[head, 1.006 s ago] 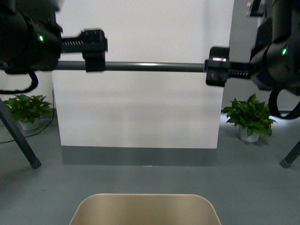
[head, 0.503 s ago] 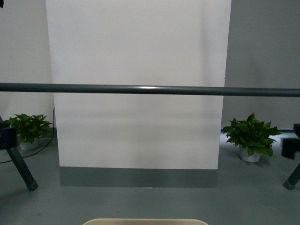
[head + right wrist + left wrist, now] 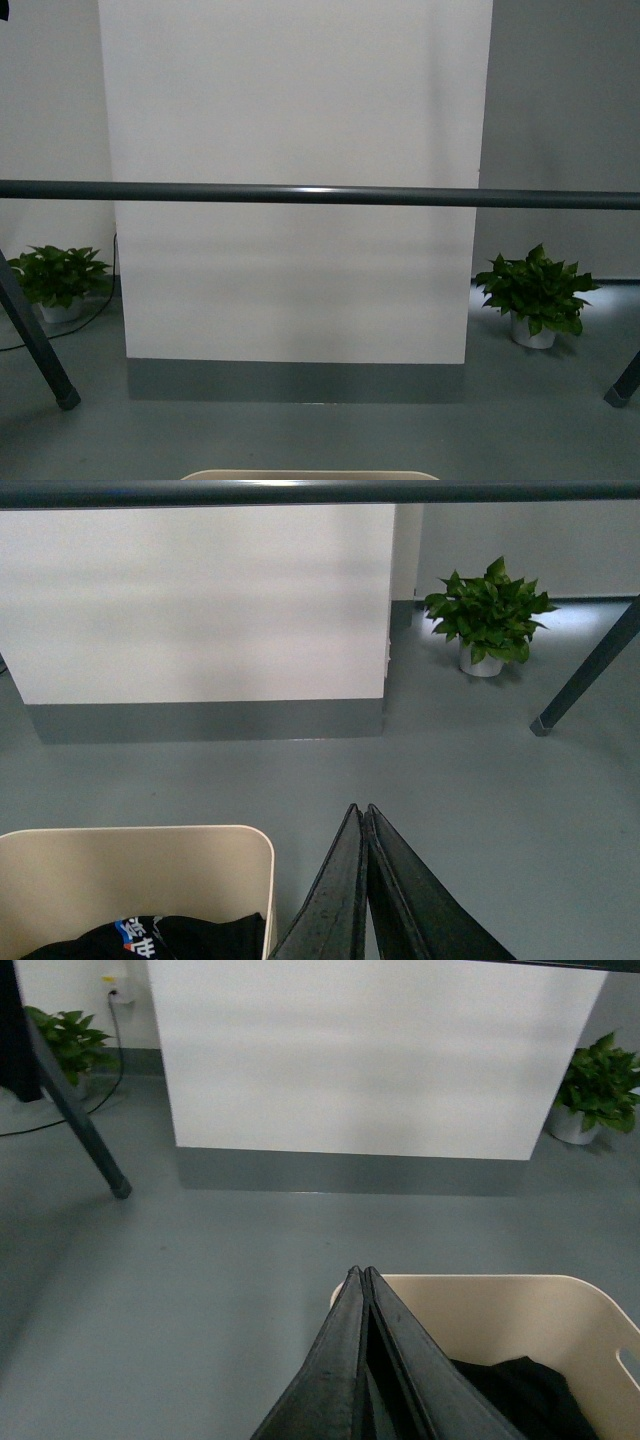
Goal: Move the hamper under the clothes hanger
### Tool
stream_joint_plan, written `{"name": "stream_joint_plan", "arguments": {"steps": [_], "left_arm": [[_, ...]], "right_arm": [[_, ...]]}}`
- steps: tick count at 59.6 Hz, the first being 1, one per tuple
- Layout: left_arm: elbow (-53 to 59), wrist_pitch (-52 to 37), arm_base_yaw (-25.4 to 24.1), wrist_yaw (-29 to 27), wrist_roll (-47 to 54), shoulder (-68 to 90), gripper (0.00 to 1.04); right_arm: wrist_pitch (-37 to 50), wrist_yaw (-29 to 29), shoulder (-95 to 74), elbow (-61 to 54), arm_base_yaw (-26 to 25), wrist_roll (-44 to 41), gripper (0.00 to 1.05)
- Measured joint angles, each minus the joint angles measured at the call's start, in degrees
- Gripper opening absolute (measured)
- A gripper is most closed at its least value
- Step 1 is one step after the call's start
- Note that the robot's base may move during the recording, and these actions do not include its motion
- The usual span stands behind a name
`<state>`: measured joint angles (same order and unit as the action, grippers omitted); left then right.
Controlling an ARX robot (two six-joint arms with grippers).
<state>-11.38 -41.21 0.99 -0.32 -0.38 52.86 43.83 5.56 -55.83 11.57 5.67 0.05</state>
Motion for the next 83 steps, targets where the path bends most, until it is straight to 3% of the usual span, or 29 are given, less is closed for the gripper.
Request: {"name": "stream_joint_plan", "arguments": {"steps": [8,12,18,37,45,83], "left_arm": [[2.6,1.2,-0.9,0.1,0.0,-3.8,0.03],[4.1,2.3,-0.9,0.3,0.0,-6.3,0.03],[5.3,3.7,-0.9,0.3,0.0,-8.9,0.03],[8.3,9.7,-0.9,0.3,0.0,-17.9,0.03],[10.2,9.1,-0.9,0.3,0.0,-20.0,0.03],[10.4,25.4,-0.9,0.3,0.0,-37.3,0.03]], "right_arm": [[-1.4,-1.2,4.0,-2.7,-1.1,0.0,0.02],[-2.8,-5.2,6.8,-4.3,-4.1,0.0,0.02],[-4.2,-5.1,9.6,-5.6,-5.4,0.0,0.02],[-10.5,-5.5,19.0,-8.6,-5.6,0.0,0.02],[-8.9,-5.5,20.3,-10.8,-5.6,0.0,0.02],[-27.2,-5.5,39.4,-11.3,-5.6,0.0,0.02]]}}
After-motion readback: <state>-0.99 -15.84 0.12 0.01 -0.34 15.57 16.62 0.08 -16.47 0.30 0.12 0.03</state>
